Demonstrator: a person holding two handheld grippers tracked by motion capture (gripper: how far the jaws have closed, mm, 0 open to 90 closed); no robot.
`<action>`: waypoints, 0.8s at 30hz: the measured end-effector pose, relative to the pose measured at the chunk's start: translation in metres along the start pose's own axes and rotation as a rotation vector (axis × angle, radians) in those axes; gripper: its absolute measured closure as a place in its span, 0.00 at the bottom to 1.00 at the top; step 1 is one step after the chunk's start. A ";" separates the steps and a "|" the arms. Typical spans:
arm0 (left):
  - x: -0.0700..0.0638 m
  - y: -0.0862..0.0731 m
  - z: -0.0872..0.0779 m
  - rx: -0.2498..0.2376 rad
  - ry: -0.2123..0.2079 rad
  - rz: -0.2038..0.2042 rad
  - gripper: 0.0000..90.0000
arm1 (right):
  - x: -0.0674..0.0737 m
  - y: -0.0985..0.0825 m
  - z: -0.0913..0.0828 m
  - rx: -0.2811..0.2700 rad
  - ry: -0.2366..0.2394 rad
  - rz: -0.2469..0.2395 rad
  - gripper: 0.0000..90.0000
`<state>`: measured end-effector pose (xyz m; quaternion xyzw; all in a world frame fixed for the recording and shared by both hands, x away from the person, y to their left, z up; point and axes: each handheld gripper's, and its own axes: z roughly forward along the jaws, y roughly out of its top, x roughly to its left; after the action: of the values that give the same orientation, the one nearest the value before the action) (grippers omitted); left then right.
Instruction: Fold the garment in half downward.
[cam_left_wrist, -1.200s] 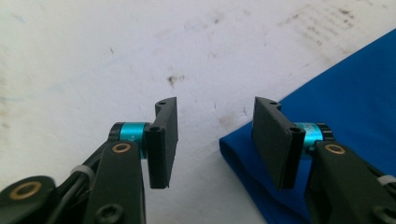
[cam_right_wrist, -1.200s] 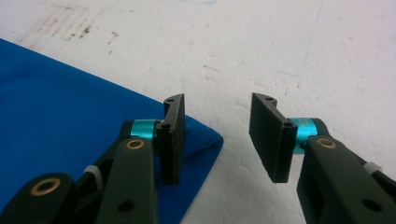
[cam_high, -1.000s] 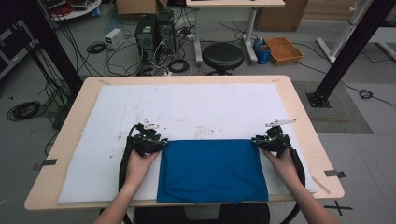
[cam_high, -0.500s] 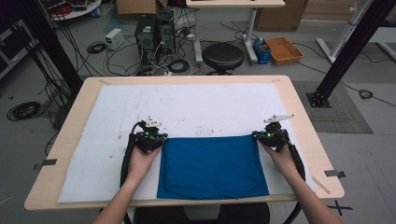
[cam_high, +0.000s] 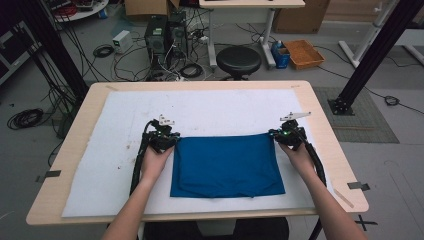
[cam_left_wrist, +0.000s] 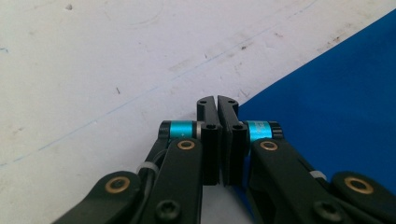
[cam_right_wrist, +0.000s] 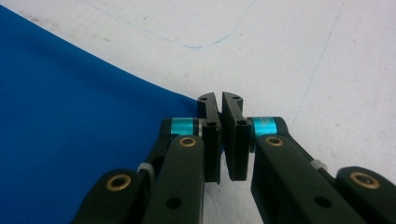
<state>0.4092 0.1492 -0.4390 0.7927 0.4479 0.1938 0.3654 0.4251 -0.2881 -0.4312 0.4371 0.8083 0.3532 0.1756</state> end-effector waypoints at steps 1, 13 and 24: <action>0.000 0.000 0.000 -0.001 0.000 0.002 0.97 | 0.000 -0.001 0.001 0.007 -0.002 -0.004 0.97; -0.005 0.004 -0.025 -0.100 0.039 0.024 0.71 | 0.006 0.000 -0.015 -0.045 0.000 -0.014 0.70; -0.020 -0.013 -0.083 -0.249 0.031 0.084 0.42 | 0.012 -0.015 -0.056 -0.176 0.034 -0.015 0.48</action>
<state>0.3390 0.1695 -0.3938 0.7561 0.3923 0.2753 0.4456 0.3764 -0.3074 -0.4029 0.4081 0.7802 0.4288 0.2020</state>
